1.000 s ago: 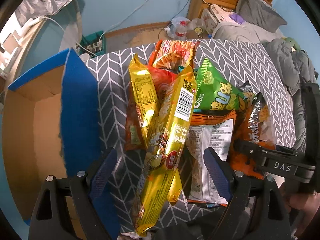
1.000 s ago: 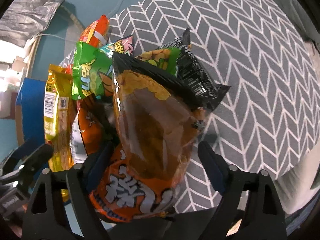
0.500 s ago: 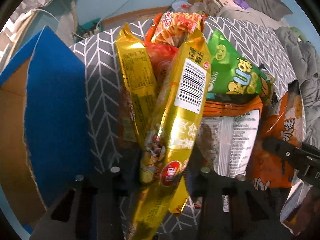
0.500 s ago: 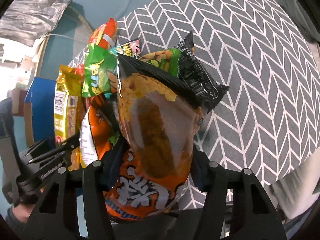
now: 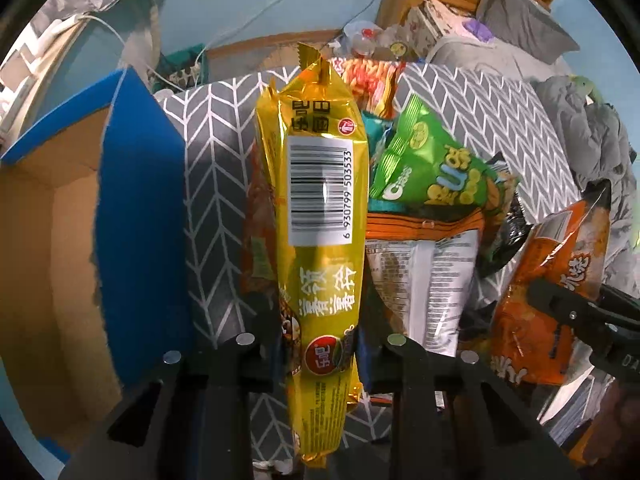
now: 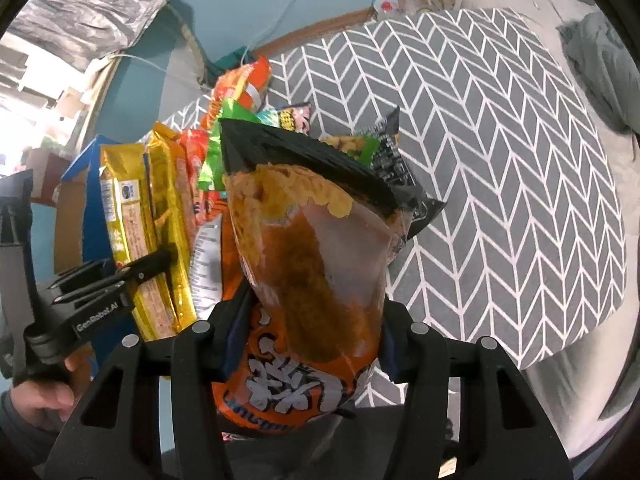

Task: Organize snacks
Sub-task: 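Lift both held snack bags and carry them over the cardboard box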

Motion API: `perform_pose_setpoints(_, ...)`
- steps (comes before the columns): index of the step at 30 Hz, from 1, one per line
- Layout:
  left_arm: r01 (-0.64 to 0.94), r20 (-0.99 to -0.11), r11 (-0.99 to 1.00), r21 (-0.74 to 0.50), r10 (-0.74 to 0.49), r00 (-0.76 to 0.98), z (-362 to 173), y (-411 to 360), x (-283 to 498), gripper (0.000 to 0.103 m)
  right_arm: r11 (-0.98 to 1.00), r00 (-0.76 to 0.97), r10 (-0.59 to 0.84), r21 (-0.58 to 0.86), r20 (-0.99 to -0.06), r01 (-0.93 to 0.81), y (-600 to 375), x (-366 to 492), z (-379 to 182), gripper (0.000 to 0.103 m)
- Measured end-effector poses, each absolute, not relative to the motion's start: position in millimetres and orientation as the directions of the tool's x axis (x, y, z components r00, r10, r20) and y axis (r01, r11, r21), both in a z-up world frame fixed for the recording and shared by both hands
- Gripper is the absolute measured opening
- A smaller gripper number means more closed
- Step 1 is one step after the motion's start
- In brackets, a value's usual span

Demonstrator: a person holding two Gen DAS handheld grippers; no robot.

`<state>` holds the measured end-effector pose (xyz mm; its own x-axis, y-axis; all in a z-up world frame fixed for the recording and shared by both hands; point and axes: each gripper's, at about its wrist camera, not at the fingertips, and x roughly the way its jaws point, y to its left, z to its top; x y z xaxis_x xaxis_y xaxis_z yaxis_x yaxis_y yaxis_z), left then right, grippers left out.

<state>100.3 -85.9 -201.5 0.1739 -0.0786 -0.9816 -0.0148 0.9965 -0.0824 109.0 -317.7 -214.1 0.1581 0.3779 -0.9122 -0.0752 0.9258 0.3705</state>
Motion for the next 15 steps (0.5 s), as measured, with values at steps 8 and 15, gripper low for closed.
perform_pose_setpoints(8, -0.031, -0.968, 0.993, -0.116, -0.106, 0.228, -177.3, -78.8, 92.4, 0.028, 0.918, 0.188, 0.393, 0.374, -0.900, -0.129, -318.3, 107.6, -191.2, 0.051)
perform_pose_setpoints(15, -0.048, -0.953, 0.990, -0.134, -0.116, 0.281, -139.7, -67.0, 79.5, 0.028, 0.910, 0.197, 0.398, 0.357, -0.896, -0.213, -303.9, 109.7, -164.8, 0.051)
